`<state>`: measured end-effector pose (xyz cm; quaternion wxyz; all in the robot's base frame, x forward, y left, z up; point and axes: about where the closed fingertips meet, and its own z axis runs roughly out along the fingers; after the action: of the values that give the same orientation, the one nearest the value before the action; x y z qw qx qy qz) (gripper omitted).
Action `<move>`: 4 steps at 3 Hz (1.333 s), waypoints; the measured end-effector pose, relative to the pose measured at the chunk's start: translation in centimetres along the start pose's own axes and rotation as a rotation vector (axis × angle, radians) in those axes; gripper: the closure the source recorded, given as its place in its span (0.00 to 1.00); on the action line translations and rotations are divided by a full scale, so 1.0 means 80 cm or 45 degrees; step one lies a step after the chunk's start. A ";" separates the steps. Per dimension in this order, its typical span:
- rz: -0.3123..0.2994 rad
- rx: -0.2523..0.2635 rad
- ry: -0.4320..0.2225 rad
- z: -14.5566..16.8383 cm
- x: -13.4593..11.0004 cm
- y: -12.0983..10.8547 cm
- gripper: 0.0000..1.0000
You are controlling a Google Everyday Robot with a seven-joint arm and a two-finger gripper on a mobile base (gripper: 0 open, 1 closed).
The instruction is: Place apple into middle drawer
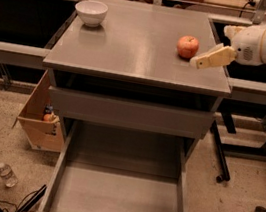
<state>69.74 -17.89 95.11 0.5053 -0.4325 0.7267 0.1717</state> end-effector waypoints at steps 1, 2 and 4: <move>0.001 0.078 -0.034 0.006 -0.008 -0.018 0.00; 0.001 0.078 -0.034 0.006 -0.008 -0.018 0.00; 0.146 0.261 -0.147 0.080 -0.001 -0.106 0.00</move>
Offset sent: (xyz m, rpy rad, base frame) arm 0.0149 -0.0021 0.0057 0.0151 -0.0413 -0.0496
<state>80.33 -18.26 94.03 0.5771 -0.3256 0.7338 0.1499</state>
